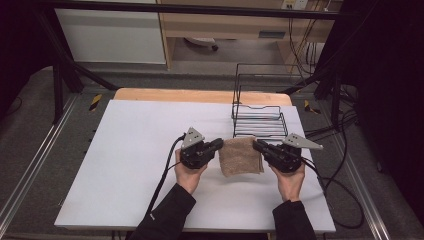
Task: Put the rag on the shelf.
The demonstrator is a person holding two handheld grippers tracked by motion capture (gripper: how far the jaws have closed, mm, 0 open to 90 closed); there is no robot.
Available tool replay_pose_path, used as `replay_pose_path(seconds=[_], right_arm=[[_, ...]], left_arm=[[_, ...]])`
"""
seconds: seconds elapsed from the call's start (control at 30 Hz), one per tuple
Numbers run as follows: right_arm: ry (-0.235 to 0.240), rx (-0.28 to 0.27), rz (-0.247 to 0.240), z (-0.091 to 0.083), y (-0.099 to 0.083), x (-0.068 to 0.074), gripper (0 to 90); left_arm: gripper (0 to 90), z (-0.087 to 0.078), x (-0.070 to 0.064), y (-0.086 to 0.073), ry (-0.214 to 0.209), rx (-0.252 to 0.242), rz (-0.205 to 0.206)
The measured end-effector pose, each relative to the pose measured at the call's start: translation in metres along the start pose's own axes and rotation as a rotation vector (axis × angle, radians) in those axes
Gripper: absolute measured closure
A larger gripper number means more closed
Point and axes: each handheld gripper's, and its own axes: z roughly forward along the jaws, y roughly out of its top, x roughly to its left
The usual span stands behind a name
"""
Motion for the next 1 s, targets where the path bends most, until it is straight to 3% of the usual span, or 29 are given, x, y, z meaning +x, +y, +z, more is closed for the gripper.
replay_pose_path(seconds=[1.0], right_arm=[[-0.052,-0.151,-0.030,-0.016,0.026,0.008,82.6]], left_arm=[[86.3,-0.002,-0.009,0.041,-0.007,-0.138,0.013]])
